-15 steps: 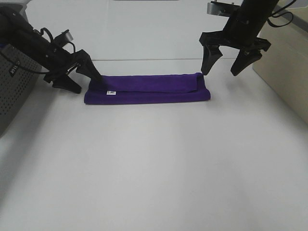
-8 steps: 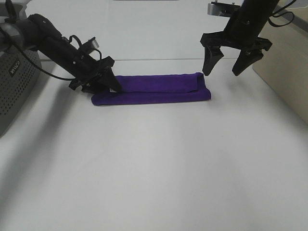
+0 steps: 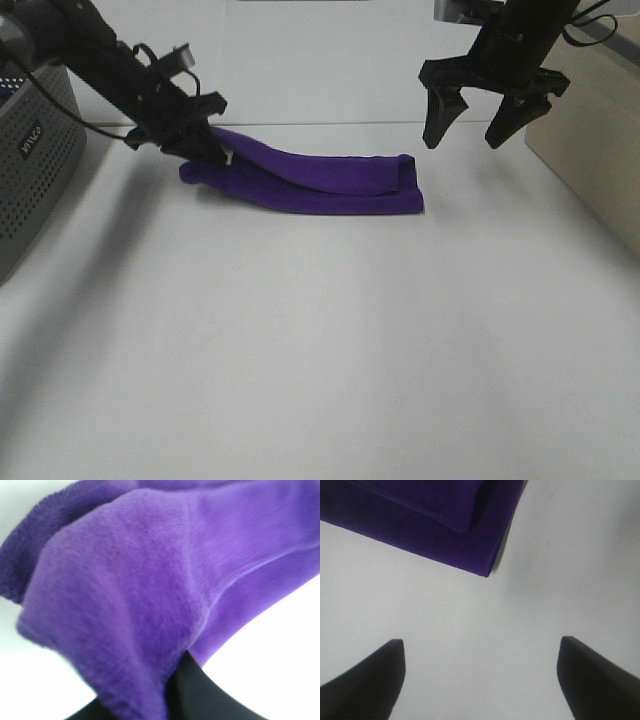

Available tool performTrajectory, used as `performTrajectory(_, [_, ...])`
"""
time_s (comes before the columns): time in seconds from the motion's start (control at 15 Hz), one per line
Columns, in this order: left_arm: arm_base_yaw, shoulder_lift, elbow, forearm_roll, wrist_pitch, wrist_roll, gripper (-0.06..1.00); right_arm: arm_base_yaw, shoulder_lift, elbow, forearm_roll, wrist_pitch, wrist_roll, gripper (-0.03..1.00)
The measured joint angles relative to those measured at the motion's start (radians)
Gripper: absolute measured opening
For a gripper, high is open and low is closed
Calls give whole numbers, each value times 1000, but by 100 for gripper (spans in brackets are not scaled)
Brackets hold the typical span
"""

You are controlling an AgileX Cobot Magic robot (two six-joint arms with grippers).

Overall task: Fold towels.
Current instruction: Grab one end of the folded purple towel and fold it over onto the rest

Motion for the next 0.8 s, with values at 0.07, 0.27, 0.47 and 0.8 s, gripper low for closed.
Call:
performTrajectory(0.07, [-15,-16,-44,-29,-1,-10,4,0,-32,0,0,1,0,80])
performTrajectory(0.27, [-89,-23,-114,-61,0,-13,4,0,-109,0,2,1,1,80])
performTrajectory(0.47, [-203,-18,-118,-32,-9,-55,4,0,-201,0,2,2,1,80])
performTrajectory(0.8, [-300,12,-118,-8,-112,-113,5,0,-262,0,5,3,1,80])
